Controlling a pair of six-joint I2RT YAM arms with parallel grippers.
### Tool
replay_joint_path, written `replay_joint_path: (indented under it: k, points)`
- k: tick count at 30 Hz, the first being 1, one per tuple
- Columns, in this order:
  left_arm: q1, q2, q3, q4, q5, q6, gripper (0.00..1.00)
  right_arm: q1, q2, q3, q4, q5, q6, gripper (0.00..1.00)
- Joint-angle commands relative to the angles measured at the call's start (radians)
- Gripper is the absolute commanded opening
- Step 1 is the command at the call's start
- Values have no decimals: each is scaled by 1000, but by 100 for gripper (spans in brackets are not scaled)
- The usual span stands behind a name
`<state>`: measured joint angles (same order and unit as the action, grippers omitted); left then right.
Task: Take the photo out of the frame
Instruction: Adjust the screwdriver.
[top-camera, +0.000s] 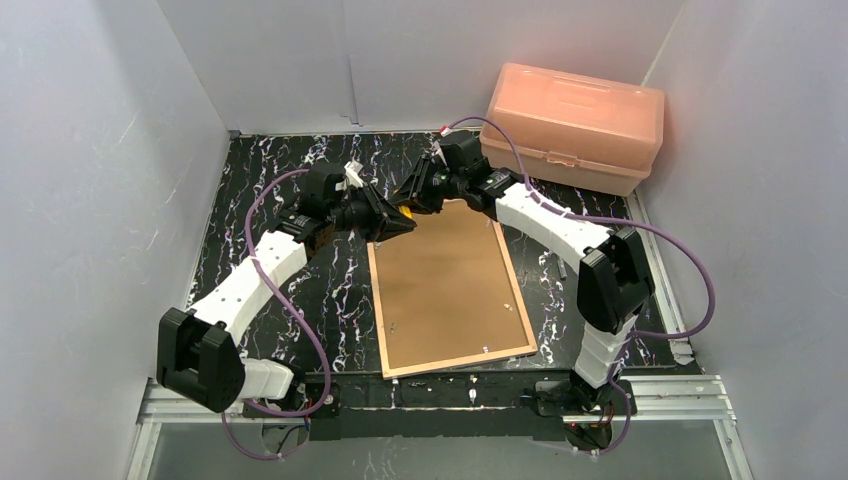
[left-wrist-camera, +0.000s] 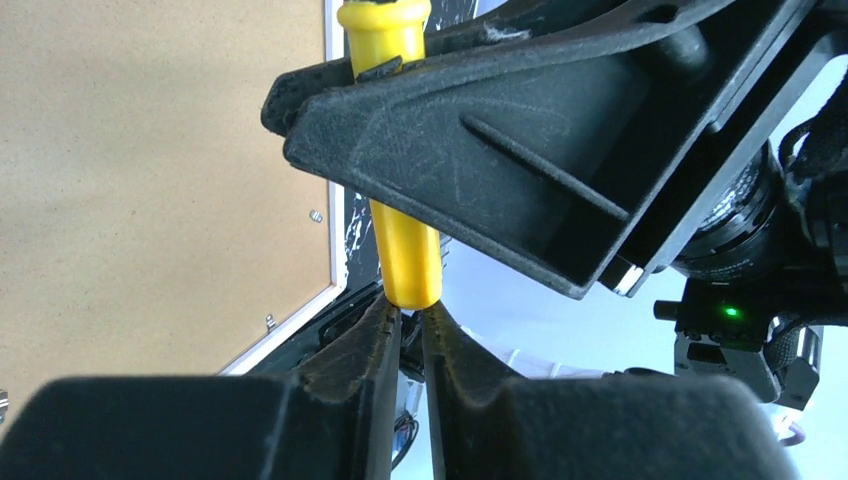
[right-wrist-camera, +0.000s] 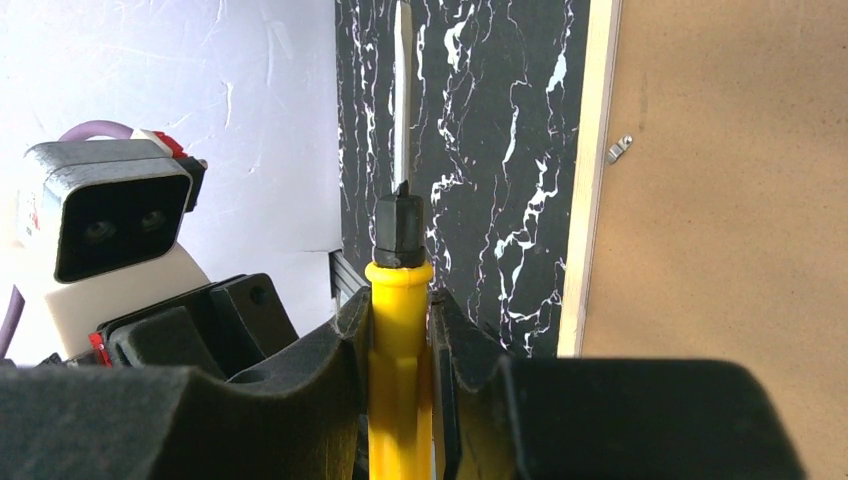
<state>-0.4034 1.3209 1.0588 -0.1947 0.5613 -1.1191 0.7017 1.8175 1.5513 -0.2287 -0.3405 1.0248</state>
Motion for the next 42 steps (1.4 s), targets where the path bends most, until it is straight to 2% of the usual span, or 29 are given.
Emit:
replay_joint_path:
  k: [1, 5, 9, 11, 22, 25, 32, 37, 40, 42]
  points:
    - [-4, -4, 25, -50, -7, 19, 9, 12, -82, -21, 48, -33, 11, 1]
    - [-3, -17, 15, -82, -23, 35, 9, 12, -99, -37, 48, -28, 9, 1]
    - [-4, -42, -8, -54, -25, 28, 46, 12, -109, -41, 47, -27, 6, 1]
    - [-4, -50, -15, -45, -31, 20, 55, 13, -112, -40, 48, -31, 7, 1]
    - [-4, -24, 9, 20, -32, 1, 55, 13, -128, -49, 45, -58, 11, 1]
    - [-3, -16, 11, 15, -33, -2, 48, 12, -132, -51, 48, -66, 9, 1]
    - [-4, -14, 24, -110, -59, 65, 0, -4, -129, -57, 49, -75, -11, 1]
    - [-3, -23, 41, -209, -53, 155, 0, -67, -101, -38, 27, -155, -61, 20]
    - [-3, -28, 52, -273, -48, 240, 0, -95, -75, -6, -35, -208, -106, 35]
    - [-4, -31, 67, -327, -51, 307, 0, -105, -57, 27, -94, -229, -159, 51]
